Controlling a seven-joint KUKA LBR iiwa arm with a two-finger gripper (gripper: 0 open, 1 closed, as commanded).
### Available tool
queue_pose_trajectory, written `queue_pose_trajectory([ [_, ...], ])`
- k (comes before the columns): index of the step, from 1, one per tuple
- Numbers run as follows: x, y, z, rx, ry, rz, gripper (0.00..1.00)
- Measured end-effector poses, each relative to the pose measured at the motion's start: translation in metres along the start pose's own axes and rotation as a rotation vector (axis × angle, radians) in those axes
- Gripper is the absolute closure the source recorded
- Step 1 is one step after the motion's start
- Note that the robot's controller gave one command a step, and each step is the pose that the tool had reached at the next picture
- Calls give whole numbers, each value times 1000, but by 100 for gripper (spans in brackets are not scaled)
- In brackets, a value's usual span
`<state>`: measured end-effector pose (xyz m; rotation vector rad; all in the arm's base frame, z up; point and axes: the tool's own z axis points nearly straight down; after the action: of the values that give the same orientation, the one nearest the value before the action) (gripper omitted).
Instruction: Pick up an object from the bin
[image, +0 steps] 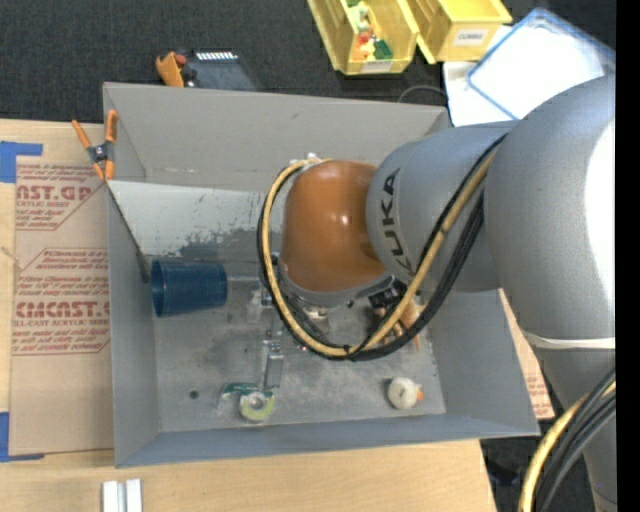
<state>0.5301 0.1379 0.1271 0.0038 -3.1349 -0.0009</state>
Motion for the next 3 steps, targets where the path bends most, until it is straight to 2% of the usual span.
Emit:
queue_pose_trajectory([
  [1, -2, -1, -5, -1, -7, 2, 0],
  [2, 48, 6, 57, -3, -11, -13, 0],
  [3, 49, 7, 24, 1, -19, -463, 0],
])
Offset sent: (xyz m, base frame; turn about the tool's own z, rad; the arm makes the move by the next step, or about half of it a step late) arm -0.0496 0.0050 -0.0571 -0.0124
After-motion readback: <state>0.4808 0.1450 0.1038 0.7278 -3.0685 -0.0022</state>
